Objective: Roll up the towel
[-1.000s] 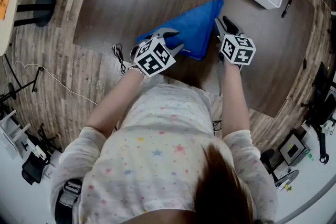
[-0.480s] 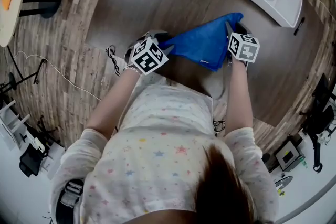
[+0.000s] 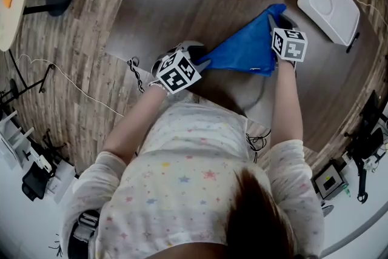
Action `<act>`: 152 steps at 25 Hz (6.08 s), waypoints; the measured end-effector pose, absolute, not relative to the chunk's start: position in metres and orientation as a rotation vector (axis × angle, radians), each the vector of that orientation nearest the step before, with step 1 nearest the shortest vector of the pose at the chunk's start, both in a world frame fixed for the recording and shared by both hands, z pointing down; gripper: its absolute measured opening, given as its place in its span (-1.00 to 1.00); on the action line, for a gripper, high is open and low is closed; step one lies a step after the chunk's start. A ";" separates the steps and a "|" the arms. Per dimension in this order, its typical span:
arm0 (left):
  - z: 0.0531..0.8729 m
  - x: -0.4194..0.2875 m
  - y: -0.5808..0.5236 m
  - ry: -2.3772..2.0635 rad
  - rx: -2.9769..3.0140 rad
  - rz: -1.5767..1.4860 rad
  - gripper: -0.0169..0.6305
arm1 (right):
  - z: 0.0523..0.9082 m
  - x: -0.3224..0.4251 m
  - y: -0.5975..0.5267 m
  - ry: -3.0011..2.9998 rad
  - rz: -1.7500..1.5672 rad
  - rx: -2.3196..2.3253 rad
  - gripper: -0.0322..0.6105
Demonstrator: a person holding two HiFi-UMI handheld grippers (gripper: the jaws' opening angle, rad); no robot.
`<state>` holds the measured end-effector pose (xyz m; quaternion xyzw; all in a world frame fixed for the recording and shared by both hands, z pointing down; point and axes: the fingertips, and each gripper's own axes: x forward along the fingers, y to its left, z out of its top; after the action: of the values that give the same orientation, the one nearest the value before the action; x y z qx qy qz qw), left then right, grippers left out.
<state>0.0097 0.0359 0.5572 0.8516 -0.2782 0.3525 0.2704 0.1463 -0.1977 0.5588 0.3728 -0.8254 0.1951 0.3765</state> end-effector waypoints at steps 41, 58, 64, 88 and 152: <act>0.558 0.011 0.063 -0.396 2.483 0.911 -0.56 | 0.503 0.114 -0.040 -2.260 0.701 1.097 -0.50; 0.561 -0.009 0.085 -0.373 2.532 1.056 -0.56 | 0.537 0.006 0.064 -2.368 0.715 0.471 -0.55; 0.556 -0.011 0.082 -0.397 2.544 1.036 -0.56 | 0.557 0.003 0.069 -2.242 0.479 0.388 -0.57; 0.539 0.018 0.032 -0.319 2.745 1.042 -0.56 | 0.530 0.023 0.013 -2.247 0.602 0.401 -0.85; 0.545 0.038 0.064 0.087 2.686 1.040 -0.69 | 0.534 0.032 0.055 -2.201 0.642 0.039 -0.75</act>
<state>0.0378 0.0640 0.5452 0.9243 0.0300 0.3579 0.1296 0.0323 0.0549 0.5336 0.0156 -0.8748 0.2552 0.4116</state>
